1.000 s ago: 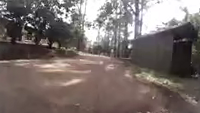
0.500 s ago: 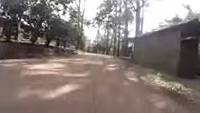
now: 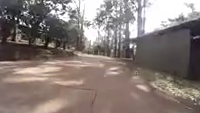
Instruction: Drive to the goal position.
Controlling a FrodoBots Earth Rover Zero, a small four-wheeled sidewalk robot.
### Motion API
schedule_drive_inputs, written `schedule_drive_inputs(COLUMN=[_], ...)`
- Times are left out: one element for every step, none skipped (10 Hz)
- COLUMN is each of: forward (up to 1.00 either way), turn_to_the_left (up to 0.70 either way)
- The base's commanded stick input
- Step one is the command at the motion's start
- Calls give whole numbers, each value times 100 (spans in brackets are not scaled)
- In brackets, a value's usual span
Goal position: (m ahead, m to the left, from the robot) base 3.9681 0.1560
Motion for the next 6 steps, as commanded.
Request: schedule_drive_inputs(forward=[100,100,100,100,100,100], turn_to_the_left=[0,0,0,0,0,0])
